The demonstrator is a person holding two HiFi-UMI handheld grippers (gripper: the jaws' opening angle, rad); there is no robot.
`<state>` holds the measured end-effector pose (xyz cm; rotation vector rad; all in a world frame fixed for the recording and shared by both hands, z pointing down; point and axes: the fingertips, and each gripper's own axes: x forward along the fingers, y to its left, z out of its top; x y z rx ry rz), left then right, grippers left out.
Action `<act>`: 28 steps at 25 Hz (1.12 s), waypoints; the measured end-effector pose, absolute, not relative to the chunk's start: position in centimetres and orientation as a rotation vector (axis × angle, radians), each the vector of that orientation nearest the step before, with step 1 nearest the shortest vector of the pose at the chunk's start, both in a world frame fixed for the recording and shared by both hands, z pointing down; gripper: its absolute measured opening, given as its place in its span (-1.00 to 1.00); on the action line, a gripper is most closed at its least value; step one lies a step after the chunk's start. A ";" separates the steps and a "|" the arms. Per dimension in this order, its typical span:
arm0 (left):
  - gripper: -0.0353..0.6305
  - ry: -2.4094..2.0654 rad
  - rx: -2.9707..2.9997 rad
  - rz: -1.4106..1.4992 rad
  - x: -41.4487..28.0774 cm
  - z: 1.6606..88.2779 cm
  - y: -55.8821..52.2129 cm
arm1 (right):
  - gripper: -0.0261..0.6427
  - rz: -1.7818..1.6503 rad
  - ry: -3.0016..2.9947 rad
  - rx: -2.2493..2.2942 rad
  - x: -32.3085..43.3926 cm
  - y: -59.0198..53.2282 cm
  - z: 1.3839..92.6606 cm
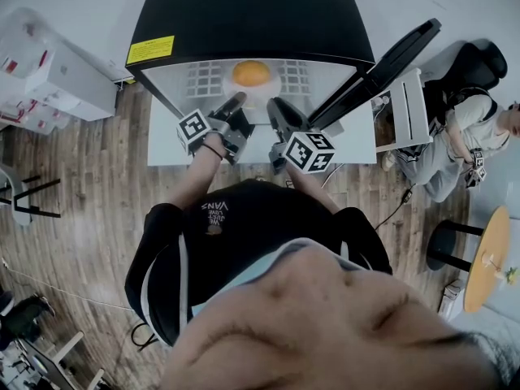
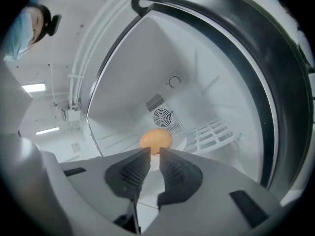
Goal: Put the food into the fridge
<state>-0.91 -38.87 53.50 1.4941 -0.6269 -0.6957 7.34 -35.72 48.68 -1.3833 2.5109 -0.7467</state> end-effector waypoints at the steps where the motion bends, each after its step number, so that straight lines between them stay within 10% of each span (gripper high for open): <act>1: -0.80 -0.628 1.499 -0.698 -0.9 53.5 -38.9 | -0.74 -0.723 2.545 -1.387 7.0 -35.4 48.9; 28: -0.52 -0.876 1.725 -0.654 -4.3 52.3 -35.9 | -0.85 -0.714 2.695 -1.397 5.1 -33.9 51.4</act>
